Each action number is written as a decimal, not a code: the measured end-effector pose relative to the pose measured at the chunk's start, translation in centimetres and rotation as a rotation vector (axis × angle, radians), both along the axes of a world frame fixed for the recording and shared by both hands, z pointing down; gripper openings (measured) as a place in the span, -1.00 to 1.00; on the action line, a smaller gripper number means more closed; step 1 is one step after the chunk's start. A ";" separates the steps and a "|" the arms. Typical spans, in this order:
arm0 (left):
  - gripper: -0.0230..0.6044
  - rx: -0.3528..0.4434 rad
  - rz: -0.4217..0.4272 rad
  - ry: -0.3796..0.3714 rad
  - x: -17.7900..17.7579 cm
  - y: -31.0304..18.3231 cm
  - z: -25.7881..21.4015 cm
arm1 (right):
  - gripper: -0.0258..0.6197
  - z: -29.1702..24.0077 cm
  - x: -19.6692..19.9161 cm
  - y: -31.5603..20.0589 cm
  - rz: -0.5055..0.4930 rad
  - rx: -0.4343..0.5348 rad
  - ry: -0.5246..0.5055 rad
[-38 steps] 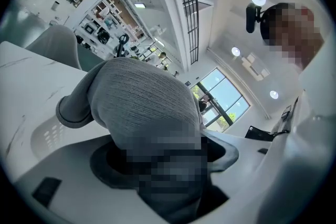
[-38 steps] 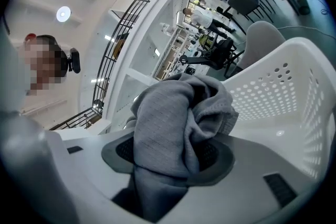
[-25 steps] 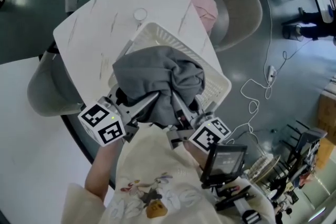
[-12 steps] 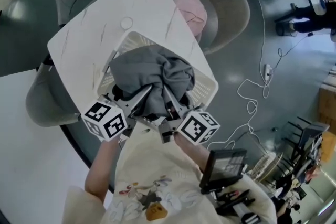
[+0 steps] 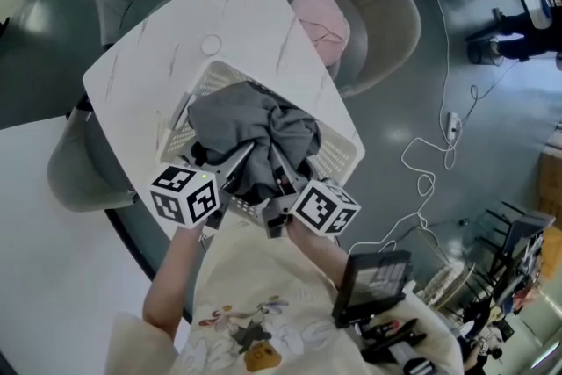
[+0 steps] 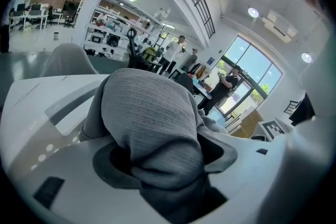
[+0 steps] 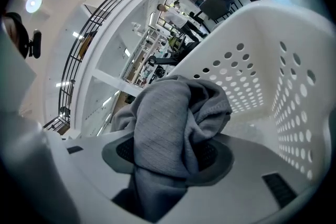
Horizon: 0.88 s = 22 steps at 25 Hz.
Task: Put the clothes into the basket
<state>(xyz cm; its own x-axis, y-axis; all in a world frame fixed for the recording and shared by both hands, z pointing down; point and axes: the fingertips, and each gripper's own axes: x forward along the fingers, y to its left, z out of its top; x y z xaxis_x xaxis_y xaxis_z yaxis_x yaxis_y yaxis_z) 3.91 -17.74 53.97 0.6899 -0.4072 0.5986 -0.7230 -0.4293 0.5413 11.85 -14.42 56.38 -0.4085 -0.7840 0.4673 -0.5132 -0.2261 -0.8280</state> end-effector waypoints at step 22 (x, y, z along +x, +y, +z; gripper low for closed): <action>0.04 -0.134 0.001 -0.259 -0.4 -1.8 6.3 | -0.23 6.4 0.3 -1.3 -0.071 -0.222 0.168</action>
